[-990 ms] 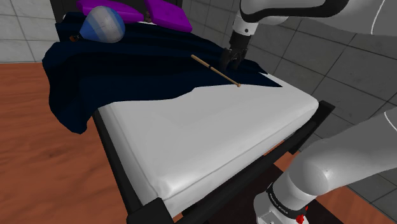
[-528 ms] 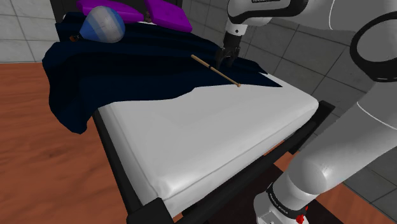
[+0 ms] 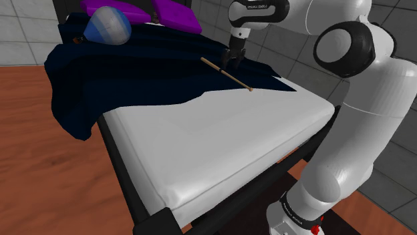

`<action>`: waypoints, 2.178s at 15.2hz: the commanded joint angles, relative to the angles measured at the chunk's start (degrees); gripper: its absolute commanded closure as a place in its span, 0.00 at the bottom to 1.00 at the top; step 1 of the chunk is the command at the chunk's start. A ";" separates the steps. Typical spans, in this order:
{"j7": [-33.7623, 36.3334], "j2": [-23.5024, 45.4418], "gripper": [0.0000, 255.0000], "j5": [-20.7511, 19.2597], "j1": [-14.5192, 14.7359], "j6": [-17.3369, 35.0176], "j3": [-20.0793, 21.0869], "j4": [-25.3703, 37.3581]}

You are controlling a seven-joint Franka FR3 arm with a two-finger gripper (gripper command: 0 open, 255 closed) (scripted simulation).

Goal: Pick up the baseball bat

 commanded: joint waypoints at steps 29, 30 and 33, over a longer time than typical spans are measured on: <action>-0.12 1.90 1.00 0.14 -0.22 -2.32 -0.10 4.21; -0.15 1.98 1.00 0.15 -0.23 -3.13 -0.10 5.10; -0.24 2.33 1.00 0.19 -0.27 -5.60 -0.11 7.92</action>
